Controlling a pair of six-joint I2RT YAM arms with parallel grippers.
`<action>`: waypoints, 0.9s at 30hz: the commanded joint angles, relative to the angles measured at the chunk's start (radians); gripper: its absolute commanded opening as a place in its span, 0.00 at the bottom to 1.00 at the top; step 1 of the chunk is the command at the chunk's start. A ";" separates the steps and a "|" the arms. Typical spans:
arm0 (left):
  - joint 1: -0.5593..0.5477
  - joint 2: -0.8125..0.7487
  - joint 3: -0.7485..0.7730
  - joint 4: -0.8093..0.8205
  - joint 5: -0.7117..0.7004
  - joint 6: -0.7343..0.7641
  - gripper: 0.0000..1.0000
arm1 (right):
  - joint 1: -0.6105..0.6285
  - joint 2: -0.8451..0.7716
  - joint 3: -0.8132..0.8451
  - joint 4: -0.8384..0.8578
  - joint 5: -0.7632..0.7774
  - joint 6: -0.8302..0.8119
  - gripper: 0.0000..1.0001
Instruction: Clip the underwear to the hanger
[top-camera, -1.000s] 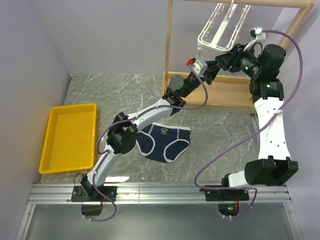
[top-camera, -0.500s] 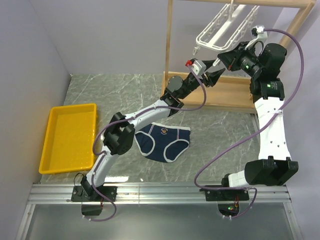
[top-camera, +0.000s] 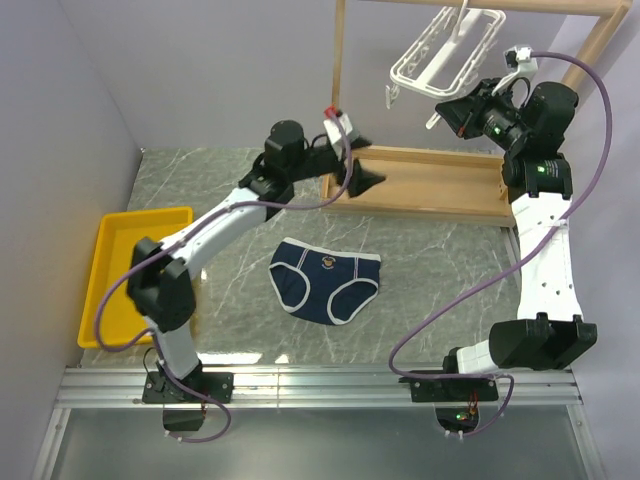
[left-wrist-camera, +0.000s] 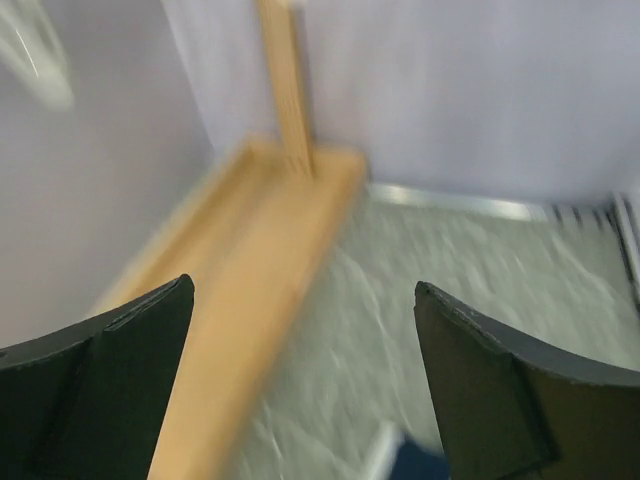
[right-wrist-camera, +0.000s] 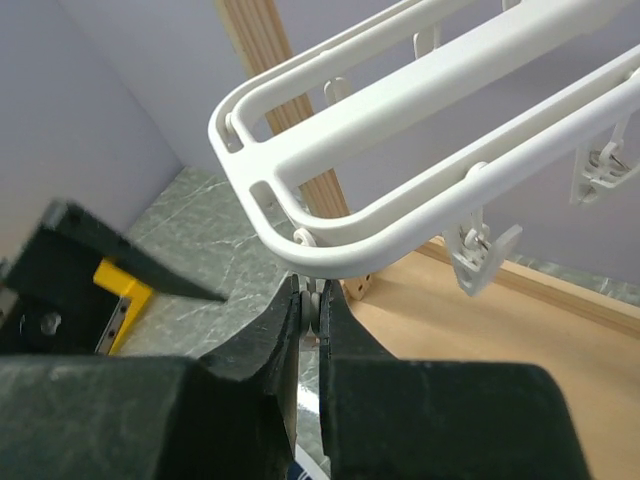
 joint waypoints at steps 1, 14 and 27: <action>-0.018 -0.104 -0.167 -0.336 0.077 0.148 0.96 | -0.003 0.014 0.063 -0.007 -0.013 -0.004 0.00; -0.294 -0.045 -0.214 -0.632 -0.794 -0.456 0.88 | -0.003 0.022 0.067 -0.024 0.004 0.004 0.00; -0.351 0.324 0.124 -0.875 -0.956 -0.665 0.78 | -0.003 0.015 0.056 -0.038 0.009 -0.007 0.00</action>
